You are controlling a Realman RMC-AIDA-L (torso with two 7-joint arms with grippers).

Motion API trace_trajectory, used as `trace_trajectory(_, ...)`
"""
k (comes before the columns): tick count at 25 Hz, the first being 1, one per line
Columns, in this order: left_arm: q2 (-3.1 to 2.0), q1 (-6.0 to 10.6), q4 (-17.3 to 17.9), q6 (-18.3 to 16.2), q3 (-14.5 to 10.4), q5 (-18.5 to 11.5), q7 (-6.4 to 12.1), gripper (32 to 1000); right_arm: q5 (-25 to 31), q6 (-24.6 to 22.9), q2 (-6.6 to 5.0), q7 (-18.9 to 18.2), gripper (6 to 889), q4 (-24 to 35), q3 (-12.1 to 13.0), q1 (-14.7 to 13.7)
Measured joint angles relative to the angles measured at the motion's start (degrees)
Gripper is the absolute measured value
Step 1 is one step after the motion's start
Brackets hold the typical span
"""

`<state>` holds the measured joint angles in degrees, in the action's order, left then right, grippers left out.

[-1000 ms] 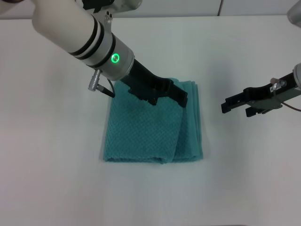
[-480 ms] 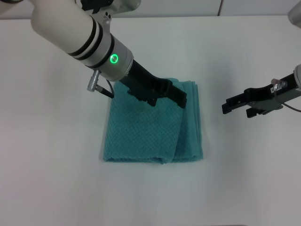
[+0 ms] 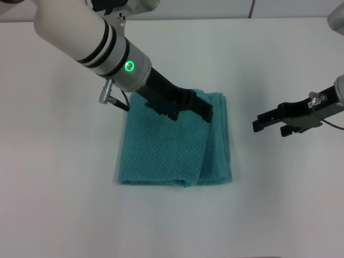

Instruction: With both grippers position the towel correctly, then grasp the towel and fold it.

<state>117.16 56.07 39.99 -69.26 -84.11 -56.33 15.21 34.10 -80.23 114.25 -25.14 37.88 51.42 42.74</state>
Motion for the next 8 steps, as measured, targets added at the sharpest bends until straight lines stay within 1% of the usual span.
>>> trace_trajectory(5, 0.0, 0.0, 0.0, -0.6, 1.7, 0.4, 0.32, 919, 0.0, 0.1, 0.0, 0.0, 881, 0.0, 0.0, 0.0)
trace_trajectory(8, 0.0, -0.03, 0.0, -0.6, 1.9, 0.5, 0.33, 919, 0.0, 0.1, 0.0, 0.0, 881, 0.0, 0.0, -0.1)
